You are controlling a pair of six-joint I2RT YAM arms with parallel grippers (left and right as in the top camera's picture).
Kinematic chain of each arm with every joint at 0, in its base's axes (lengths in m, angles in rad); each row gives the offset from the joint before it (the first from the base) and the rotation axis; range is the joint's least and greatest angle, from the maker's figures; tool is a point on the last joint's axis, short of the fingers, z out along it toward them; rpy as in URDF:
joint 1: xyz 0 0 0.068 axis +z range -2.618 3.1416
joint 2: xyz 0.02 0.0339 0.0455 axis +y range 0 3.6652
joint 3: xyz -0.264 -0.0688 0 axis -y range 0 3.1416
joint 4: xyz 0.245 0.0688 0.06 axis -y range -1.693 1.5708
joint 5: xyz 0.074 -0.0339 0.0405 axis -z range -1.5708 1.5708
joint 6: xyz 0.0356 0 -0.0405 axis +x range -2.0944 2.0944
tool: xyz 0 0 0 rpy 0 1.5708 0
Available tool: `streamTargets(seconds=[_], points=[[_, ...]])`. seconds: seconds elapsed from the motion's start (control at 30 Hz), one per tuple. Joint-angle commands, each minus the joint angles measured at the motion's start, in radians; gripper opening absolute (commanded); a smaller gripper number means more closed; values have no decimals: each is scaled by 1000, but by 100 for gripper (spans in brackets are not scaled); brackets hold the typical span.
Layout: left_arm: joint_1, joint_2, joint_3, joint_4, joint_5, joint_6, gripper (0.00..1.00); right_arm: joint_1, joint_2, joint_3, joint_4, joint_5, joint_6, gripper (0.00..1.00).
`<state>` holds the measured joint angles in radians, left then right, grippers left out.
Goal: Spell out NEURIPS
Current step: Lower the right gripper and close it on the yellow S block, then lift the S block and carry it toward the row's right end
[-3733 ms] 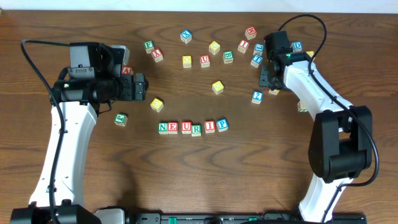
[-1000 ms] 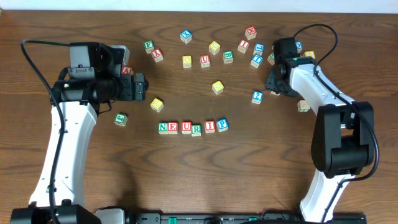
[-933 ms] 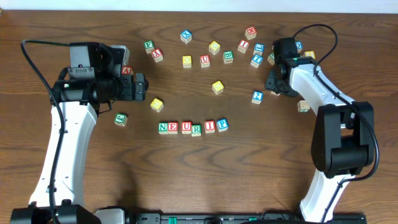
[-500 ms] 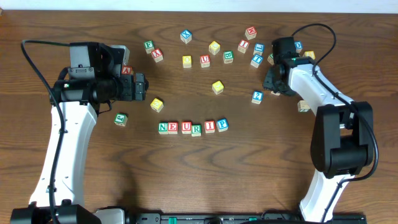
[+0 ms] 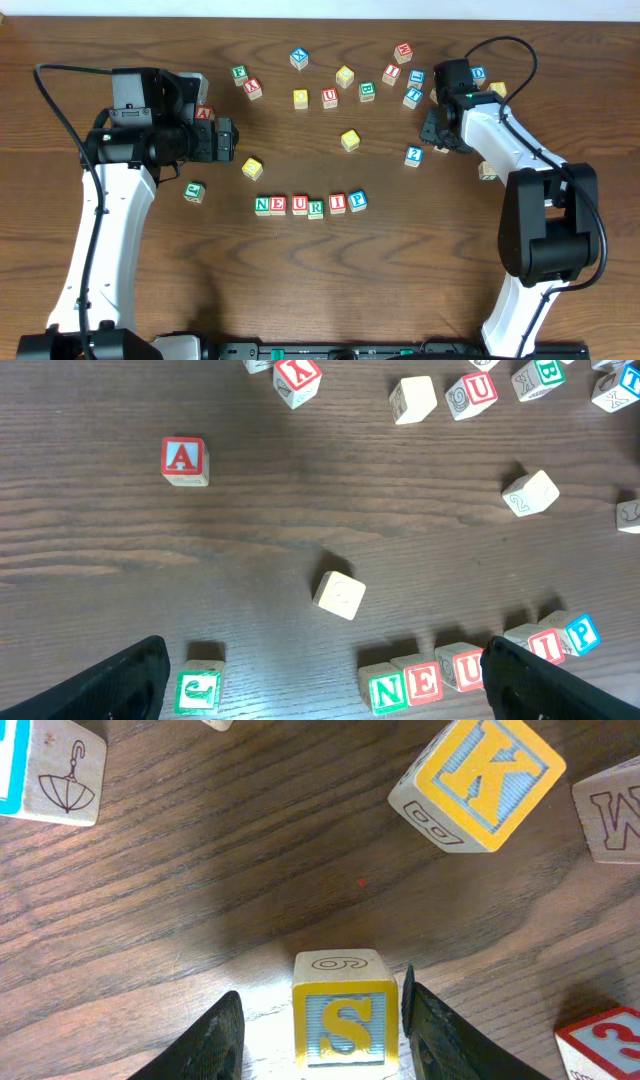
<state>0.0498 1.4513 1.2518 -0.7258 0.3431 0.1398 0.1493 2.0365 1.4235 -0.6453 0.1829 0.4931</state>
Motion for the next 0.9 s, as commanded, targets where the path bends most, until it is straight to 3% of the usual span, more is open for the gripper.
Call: streamTargets(seconds=[0.0,0.87], points=[[2,1,22,0,15,21,98,10,13,-15,6,21,-1,46],[2,1,22,0,15,21,98,16,54,6,18,20,-1,44]])
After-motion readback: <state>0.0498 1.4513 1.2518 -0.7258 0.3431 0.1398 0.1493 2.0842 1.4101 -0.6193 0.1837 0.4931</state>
